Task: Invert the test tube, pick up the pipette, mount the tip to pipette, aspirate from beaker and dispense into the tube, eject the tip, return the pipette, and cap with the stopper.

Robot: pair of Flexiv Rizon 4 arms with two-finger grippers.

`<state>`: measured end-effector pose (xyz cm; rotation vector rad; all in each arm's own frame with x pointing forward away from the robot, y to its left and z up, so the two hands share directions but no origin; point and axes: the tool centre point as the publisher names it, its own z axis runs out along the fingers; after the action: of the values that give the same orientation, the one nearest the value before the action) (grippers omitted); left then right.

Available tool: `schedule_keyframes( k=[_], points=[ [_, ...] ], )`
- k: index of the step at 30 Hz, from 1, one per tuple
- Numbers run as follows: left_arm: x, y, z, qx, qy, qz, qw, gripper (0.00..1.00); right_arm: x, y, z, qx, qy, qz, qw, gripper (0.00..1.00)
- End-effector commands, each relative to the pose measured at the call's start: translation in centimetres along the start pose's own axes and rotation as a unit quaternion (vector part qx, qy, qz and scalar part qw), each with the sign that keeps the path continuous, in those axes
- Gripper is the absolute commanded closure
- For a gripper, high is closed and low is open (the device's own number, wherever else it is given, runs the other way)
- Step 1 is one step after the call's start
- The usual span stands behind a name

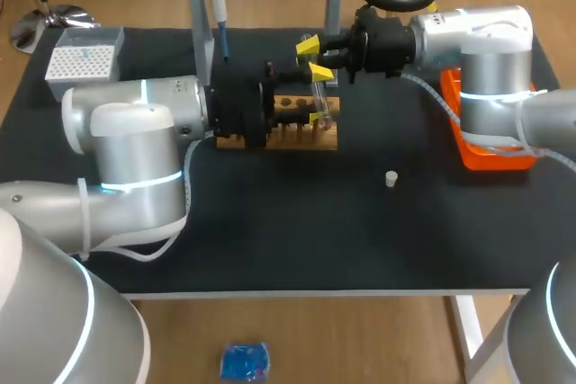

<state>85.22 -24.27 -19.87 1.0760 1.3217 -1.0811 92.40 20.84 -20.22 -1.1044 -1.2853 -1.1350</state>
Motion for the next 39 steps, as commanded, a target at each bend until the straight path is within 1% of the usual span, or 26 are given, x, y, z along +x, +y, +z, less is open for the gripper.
schedule_keyframes(
  k=[1,2,3,4,7,9,11,13,15,16,17,18,19,20,21,22,30,31,32,33,39],
  points=[
    [-0.25,0.4,-0.16,0.015,0.006,0.002,1.0,0.32,0.02,0.04,0.0,0.0,0.0,0.0,1.0,1.0],
    [-0.28,0.4,-0.14,0.018,0.006,0.005,1.0,0.4,0.02,0.04,0.0,0.0,0.0,0.0,1.0,1.0],
    [-0.32,0.41,-0.13,0.02,0.005,0.008,1.0,0.4,0.02,0.04,0.0,0.0,0.0,0.0,1.0,1.0],
    [-0.33,0.41,-0.12,0.02,0.007,0.011,1.0,0.38,0.02,0.04,0.0,0.0,0.0,0.0,1.0,1.0],
    [-0.45,0.47,-0.05,0.03,0.008,0.031,0.999,0.37,0.02,0.04,0.0,0.0,0.0,0.0,1.0,1.0],
    [-0.36,0.57,0.01,0.028,0.011,0.031,0.999,0.33,0.02,0.04,0.0,0.0,0.0,0.0,1.0,1.0],
    [-0.27,0.66,0.01,0.03,0.009,0.031,0.999,0.32,0.02,0.04,0.0,0.0,0.0,0.0,1.0,1.0],
    [-0.22,0.67,0.02,0.03,0.009,0.031,0.999,0.38,0.02,0.04,0.0,0.0,0.0,0.0,1.0,1.0],
    [-0.2,0.66,0.05,0.031,0.009,0.031,0.999,0.39,0.02,0.04,0.0,0.0,0.0,0.0,1.0,1.0],
    [-0.2,0.64,0.08,0.032,0.009,0.031,0.999,0.49,0.02,0.04,0.0,0.0,0.0,0.0,1.0,1.0],
    [-0.2,0.63,0.09,0.032,0.009,0.031,0.999,0.53,0.02,0.04,0.0,0.0,0.0,0.0,1.0,1.0],
    [-0.21,0.64,0.11,0.031,0.009,0.031,0.999,0.55,0.02,0.04,0.0,0.0,0.0,0.0,1.0,1.0],
    [-0.22,0.64,0.14,0.031,0.009,0.031,0.999,0.63,0.02,0.04,0.0,0.0,0.0,0.0,1.0,1.0],
    [-0.23,0.63,0.15,0.026,0.012,0.032,0.999,0.84,0.02,0.04,0.0,0.0,0.0,0.0,1.0,1.0],
    [-0.24,0.69,0.13,0.025,0.012,0.032,0.999,0.94,0.02,0.04,0.0,0.0,0.0,0.0,1.0,1.0],
    [-0.24,0.7,0.12,0.025,0.012,0.031,0.999,1.0,0.02,0.04,0.0,0.0,0.0,0.0,1.0,1.0],
    [-0.13,0.8,-0.05,0.02,0.003,0.016,1.0,1.0,0.02,0.04,0.0,0.0,0.0,0.0,1.0,1.0],
    [-0.13,0.8,-0.05,0.02,0.003,0.016,1.0,1.0,0.02,0.04,0.0,0.0,0.0,0.0,1.0,0.84],
    [-0.13,0.8,-0.05,0.02,0.003,0.016,1.0,1.0,0.02,0.04,0.0,0.0,0.0,0.0,1.0,0.36],
    [-0.13,0.8,-0.05,0.02,0.003,0.016,1.0,1.0,0.02,0.04,0.0,0.0,0.0,0.0,1.0,0.0],
    [-0.13,0.8,-0.05,0.02,0.003,0.016,1.0,1.0,0.02,0.04,0.0,0.0,0.0,0.0,1.0,0.0]
  ],
)
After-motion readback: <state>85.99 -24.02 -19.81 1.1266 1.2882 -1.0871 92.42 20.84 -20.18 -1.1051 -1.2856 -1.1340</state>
